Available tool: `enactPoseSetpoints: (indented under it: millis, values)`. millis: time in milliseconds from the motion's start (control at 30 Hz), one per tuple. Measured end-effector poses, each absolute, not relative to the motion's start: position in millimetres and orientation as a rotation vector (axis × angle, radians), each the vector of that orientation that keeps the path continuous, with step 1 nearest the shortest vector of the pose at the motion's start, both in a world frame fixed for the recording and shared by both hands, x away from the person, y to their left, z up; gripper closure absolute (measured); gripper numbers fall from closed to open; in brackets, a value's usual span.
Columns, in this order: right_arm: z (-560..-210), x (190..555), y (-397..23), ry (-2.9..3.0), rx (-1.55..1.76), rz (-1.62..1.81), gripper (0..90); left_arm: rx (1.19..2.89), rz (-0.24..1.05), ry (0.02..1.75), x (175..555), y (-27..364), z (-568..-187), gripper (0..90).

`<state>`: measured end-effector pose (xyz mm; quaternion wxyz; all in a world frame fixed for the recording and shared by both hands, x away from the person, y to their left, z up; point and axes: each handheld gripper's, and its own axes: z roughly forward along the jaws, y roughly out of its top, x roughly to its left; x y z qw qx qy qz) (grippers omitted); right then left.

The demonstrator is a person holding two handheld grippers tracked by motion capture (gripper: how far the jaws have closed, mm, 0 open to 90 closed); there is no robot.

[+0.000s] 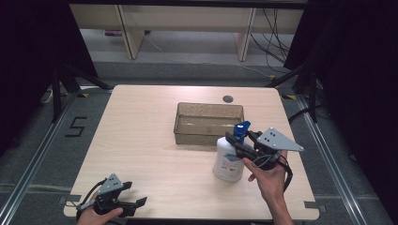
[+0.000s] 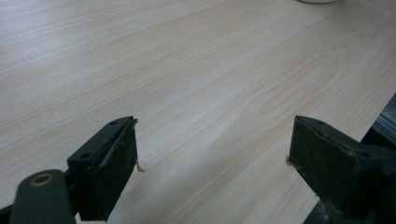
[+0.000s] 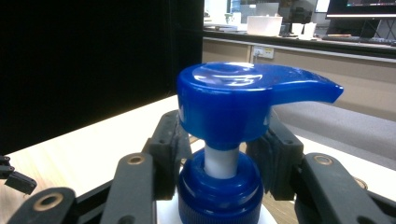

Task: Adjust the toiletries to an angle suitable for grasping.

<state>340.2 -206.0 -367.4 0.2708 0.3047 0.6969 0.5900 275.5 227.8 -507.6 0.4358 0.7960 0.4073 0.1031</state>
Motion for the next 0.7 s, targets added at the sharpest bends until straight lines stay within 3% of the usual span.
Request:
enactPoseSetpoints:
  millis: [700]
  values:
    - [-366.9, 338.4, -206.1, 1.828, 0.807, 1.624, 64.2, 1.983, 0.247, 1.023, 278.4, 226.5, -508.5, 14.8]
